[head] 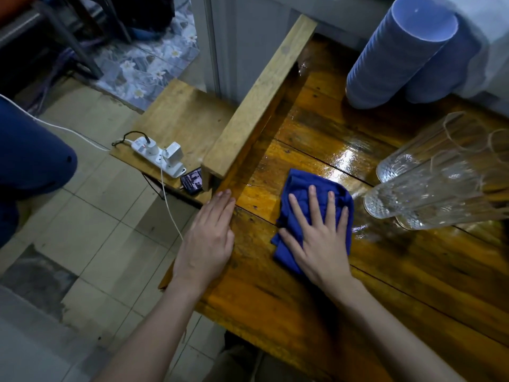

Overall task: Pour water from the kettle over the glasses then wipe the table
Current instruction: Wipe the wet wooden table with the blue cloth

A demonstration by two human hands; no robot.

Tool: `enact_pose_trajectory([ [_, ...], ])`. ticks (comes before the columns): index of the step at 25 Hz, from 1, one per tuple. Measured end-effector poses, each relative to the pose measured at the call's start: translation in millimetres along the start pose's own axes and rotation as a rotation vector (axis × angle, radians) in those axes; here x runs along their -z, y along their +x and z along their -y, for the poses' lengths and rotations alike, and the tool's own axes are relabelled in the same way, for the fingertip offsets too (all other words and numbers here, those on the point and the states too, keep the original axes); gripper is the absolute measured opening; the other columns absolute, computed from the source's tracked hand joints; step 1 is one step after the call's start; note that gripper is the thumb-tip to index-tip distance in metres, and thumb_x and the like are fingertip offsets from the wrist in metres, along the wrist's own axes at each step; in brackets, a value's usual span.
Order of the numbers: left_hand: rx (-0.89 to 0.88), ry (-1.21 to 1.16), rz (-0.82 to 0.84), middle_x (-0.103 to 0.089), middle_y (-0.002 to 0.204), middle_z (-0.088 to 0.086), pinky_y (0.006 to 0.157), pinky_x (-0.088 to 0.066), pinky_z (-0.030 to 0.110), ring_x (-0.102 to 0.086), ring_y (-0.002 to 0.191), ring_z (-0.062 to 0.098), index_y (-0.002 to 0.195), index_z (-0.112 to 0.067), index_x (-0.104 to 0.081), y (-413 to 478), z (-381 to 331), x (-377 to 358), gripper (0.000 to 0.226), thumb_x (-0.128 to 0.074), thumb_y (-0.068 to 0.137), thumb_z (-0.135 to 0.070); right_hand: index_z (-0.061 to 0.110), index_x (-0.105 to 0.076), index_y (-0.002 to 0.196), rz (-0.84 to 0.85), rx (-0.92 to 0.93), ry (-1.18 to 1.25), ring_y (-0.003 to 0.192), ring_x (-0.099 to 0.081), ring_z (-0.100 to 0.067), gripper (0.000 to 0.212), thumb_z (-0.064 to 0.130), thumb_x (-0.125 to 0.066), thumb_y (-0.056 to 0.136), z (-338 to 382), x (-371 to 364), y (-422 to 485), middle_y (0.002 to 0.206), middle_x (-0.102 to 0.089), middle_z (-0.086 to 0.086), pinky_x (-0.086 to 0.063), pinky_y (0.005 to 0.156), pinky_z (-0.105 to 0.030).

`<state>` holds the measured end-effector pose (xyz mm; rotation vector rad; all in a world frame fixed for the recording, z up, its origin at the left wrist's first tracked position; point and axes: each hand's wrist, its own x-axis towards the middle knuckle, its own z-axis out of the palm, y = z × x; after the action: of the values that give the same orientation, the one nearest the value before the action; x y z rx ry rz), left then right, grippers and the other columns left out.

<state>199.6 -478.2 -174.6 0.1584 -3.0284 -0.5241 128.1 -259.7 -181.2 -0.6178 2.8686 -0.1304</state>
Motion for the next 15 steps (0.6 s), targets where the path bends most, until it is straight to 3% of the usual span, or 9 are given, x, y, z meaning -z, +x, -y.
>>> enact_pose_trajectory([
  [6,-0.001,0.003,0.029,-0.036,0.155,0.008,0.12,-0.024,0.036,-0.029,0.145,0.017,0.145,-0.007,-0.04,1.5,2.3,-3.7,0.053,-0.034,0.094,-0.018,0.04,-0.008,0.155,-0.039,0.151,0.004,0.15,0.01,-0.038,0.072,0.073,-0.012,0.092,39.5,-1.2,41.1,0.166,0.0,-0.002,0.001,0.117,-0.064],
  [10,0.006,-0.012,0.033,-0.035,0.155,0.008,0.121,-0.017,0.032,-0.027,0.145,0.016,0.146,-0.008,-0.039,2.3,4.6,-6.3,0.053,-0.034,0.094,-0.018,0.041,-0.015,0.155,-0.071,0.116,0.029,0.151,0.005,-0.037,0.073,0.074,-0.017,0.09,33.1,7.2,105.3,0.167,-0.004,-0.002,0.002,0.118,-0.064],
  [15,0.022,-0.04,0.03,-0.036,0.154,0.009,0.122,-0.008,0.025,-0.028,0.145,0.017,0.145,-0.007,-0.04,2.2,5.0,-5.7,0.052,-0.033,0.095,-0.019,0.042,-0.008,0.155,-0.028,0.046,0.005,0.151,0.006,-0.035,0.073,0.075,-0.02,0.09,3.1,24.3,193.1,0.167,0.003,-0.001,0.005,0.116,-0.062],
])
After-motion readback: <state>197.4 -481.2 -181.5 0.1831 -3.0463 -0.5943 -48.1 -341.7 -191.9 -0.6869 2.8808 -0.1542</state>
